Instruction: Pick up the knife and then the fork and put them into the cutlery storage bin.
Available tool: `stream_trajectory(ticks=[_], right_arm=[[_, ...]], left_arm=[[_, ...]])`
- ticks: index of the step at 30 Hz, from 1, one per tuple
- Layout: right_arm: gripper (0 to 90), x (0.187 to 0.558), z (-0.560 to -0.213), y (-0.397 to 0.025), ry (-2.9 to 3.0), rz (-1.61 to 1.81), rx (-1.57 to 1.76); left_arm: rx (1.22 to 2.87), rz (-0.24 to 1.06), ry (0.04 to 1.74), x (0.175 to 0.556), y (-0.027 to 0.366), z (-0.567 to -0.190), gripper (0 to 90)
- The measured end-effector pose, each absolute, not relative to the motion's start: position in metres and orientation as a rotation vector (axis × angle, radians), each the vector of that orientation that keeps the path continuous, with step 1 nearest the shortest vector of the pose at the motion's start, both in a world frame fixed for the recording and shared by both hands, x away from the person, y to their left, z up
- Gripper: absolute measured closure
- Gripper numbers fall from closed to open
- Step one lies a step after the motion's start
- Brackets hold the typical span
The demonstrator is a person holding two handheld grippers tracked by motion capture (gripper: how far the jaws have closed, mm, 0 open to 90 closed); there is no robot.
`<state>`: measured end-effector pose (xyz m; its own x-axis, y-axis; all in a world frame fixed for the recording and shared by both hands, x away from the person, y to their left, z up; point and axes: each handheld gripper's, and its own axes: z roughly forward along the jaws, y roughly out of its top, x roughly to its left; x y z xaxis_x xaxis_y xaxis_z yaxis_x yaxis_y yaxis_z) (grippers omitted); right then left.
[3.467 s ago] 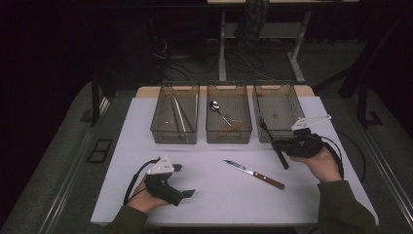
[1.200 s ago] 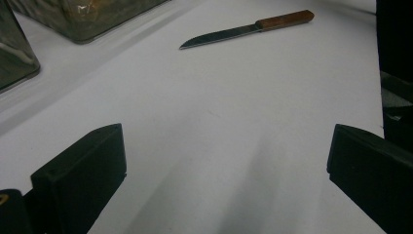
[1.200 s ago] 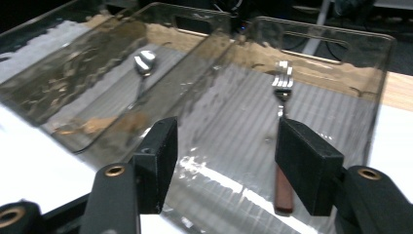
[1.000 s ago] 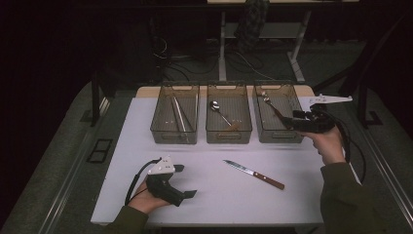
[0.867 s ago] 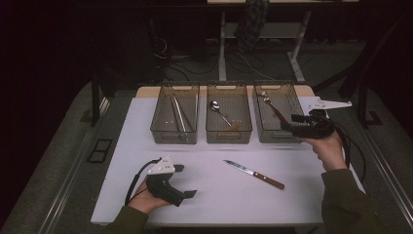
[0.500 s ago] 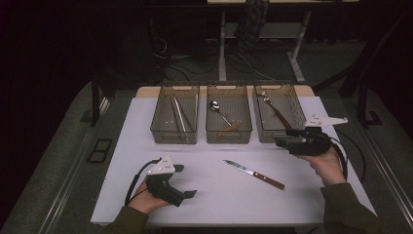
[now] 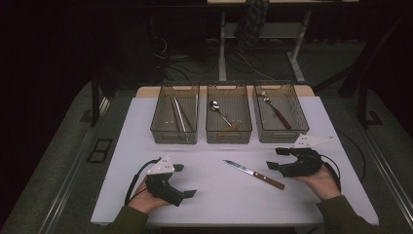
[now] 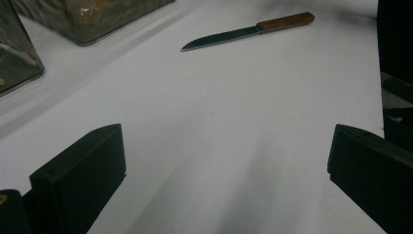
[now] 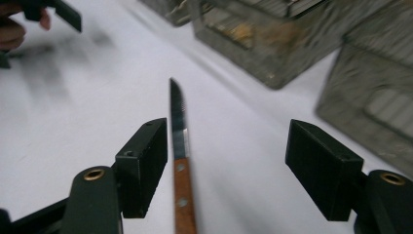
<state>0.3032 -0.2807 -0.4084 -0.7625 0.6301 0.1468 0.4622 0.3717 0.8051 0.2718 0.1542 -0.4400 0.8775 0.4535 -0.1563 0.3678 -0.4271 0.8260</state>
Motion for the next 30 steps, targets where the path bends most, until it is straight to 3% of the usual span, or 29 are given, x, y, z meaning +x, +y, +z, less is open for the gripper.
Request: stream_trajectory(ticks=[10,23,30], right_arm=[[40.2,0.306,-0.42,-0.261,2.592,1.197,0.917],[65.4,0.308,-0.431,-0.243,2.741,1.083,0.849],[71.8,0.31,-0.434,-0.233,2.798,0.981,0.815]], left_arm=[[2.062,0.11,0.594,0.272,0.154,-0.44,0.0],[2.064,0.109,0.591,0.272,0.154,-0.44,0.0],[2.067,0.11,0.592,0.272,0.154,-0.44,0.0]])
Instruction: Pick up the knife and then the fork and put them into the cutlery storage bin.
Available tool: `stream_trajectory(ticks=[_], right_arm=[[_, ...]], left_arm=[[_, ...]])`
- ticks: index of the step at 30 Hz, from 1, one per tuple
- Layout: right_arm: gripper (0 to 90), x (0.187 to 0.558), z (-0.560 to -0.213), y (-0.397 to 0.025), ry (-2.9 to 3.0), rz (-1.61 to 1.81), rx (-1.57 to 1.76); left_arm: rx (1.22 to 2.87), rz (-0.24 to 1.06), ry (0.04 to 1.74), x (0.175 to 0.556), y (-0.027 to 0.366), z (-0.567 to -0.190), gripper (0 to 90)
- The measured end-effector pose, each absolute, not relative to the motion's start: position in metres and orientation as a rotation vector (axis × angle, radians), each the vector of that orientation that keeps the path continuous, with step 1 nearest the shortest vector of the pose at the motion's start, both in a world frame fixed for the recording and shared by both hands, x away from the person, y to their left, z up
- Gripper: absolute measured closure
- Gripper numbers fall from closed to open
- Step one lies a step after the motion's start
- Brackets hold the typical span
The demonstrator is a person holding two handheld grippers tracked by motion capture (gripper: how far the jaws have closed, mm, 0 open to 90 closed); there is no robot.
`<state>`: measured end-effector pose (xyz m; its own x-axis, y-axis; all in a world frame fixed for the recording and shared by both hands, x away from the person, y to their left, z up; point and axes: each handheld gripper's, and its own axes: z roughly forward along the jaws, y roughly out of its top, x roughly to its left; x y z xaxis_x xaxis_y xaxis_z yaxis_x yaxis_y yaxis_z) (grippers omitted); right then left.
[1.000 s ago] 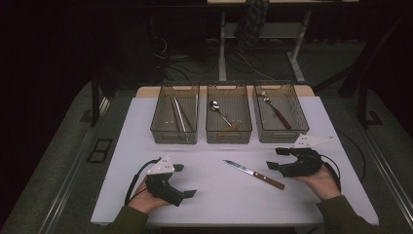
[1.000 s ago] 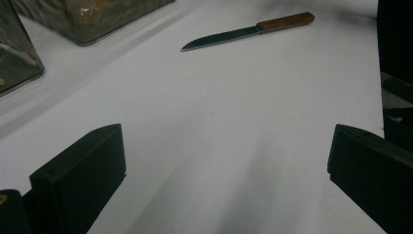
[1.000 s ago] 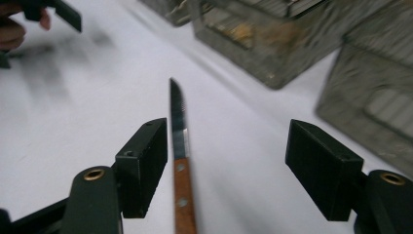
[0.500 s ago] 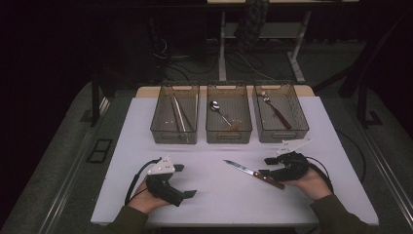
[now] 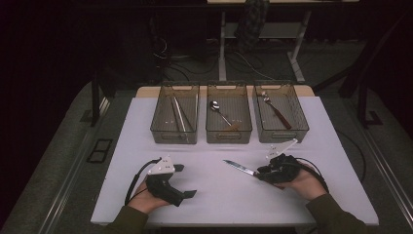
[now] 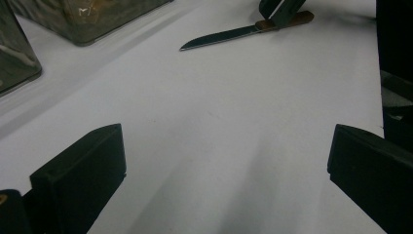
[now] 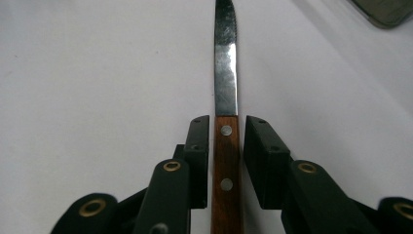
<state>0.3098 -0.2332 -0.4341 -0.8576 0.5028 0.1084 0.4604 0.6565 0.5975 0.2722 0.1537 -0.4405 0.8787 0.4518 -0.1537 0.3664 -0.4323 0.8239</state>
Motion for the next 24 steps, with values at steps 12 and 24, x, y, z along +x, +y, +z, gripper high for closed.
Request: stream_trajectory(ticks=[12,24], right_arm=[[75.4,0.318,-0.431,-0.215,2.881,0.761,0.748],[75.4,0.341,-0.418,-0.171,3.072,0.224,0.68]], left_arm=[[2.069,0.105,0.594,0.273,0.154,-0.441,0.0],[2.071,0.104,0.588,0.272,0.154,-0.441,0.0]])
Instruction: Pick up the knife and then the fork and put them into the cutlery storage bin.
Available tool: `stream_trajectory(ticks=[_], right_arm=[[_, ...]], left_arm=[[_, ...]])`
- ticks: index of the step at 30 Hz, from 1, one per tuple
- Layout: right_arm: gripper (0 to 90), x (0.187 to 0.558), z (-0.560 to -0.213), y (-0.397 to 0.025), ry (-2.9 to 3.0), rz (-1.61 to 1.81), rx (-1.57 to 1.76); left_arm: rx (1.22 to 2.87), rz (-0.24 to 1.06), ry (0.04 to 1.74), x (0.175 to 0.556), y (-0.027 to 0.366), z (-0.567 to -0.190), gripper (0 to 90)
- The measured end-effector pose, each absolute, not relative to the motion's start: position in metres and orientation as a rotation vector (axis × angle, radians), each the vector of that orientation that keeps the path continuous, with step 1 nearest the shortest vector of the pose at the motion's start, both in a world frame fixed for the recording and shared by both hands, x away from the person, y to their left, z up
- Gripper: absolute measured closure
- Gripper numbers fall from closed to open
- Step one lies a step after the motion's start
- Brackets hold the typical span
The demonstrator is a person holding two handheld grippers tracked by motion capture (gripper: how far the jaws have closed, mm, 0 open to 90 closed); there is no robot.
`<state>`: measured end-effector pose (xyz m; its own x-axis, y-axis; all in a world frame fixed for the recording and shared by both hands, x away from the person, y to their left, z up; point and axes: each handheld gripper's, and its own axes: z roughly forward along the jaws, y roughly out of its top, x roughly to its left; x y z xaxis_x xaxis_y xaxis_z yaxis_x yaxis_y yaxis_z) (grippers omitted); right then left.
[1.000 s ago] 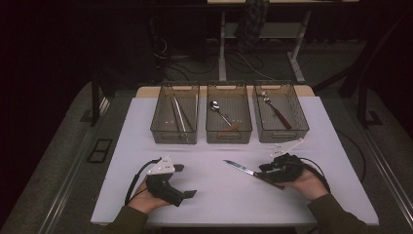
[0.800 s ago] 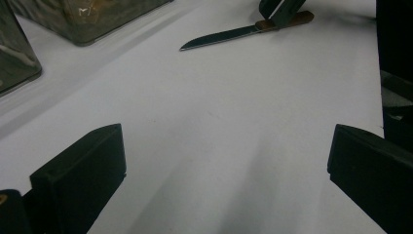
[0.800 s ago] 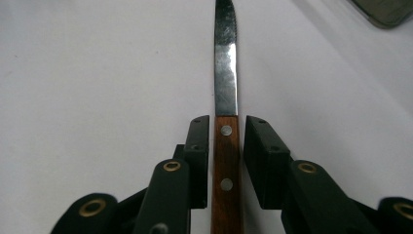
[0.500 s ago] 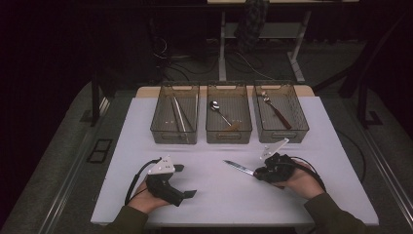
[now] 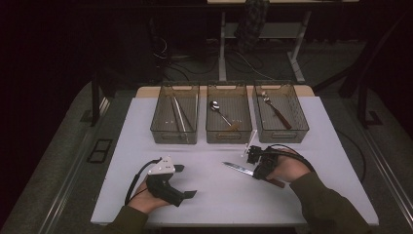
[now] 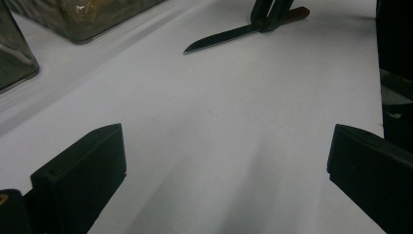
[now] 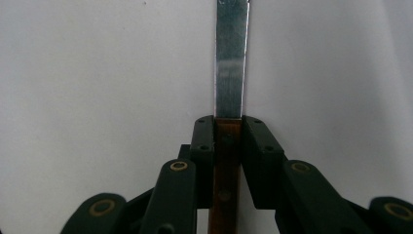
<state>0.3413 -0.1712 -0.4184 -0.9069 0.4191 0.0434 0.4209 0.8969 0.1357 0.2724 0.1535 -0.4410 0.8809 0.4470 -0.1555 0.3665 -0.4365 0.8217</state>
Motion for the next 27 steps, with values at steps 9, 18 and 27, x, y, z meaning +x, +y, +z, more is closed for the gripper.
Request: stream_trajectory(ticks=[9,18,27], right_arm=[[77.0,0.346,-0.418,-0.163,-3.048,-0.118,-0.629],[77.1,0.344,-0.402,-0.195,-2.991,-0.417,-0.753],[77.1,0.336,-0.393,-0.239,-2.871,-0.835,-0.924]], left_arm=[[2.071,0.105,0.585,0.272,0.154,-0.441,0.0],[2.073,0.103,0.586,0.272,0.153,-0.441,0.0],[2.073,0.102,0.587,0.272,0.153,-0.441,0.0]])
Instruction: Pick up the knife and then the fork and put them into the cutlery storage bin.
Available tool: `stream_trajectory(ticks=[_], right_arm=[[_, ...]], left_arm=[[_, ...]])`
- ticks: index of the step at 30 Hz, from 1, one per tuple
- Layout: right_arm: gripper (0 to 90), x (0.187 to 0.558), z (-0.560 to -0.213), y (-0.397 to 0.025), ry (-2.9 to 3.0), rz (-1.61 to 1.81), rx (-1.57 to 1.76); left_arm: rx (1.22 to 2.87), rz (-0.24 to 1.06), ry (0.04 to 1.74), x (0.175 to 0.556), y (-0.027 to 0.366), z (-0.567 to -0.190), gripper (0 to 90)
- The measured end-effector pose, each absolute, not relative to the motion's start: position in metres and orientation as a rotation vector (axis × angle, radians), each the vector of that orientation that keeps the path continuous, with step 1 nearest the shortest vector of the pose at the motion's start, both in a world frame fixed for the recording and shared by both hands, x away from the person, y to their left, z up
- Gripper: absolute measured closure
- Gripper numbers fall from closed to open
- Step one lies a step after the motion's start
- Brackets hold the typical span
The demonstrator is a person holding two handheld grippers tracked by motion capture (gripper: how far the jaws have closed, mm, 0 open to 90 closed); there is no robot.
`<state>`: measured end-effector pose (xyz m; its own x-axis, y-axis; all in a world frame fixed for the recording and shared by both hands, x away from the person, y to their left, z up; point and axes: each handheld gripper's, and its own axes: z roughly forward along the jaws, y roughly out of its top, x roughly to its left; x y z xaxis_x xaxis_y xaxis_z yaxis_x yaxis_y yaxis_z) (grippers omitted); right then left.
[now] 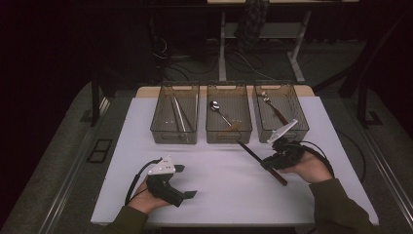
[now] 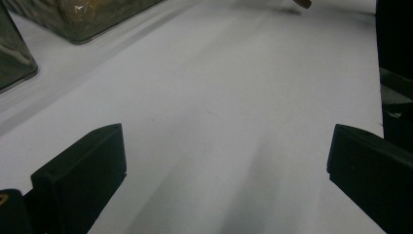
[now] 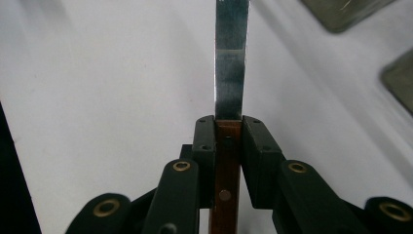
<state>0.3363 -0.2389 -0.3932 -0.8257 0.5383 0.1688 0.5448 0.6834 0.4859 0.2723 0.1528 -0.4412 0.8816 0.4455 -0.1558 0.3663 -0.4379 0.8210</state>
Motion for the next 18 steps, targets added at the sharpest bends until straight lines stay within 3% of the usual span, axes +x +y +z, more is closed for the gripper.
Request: stream_trajectory(ticks=[18], right_arm=[[77.0,0.331,-0.384,-0.282,-2.719,-1.302,-1.079]], left_arm=[[2.067,0.098,0.577,0.272,0.153,-0.441,0.0]])
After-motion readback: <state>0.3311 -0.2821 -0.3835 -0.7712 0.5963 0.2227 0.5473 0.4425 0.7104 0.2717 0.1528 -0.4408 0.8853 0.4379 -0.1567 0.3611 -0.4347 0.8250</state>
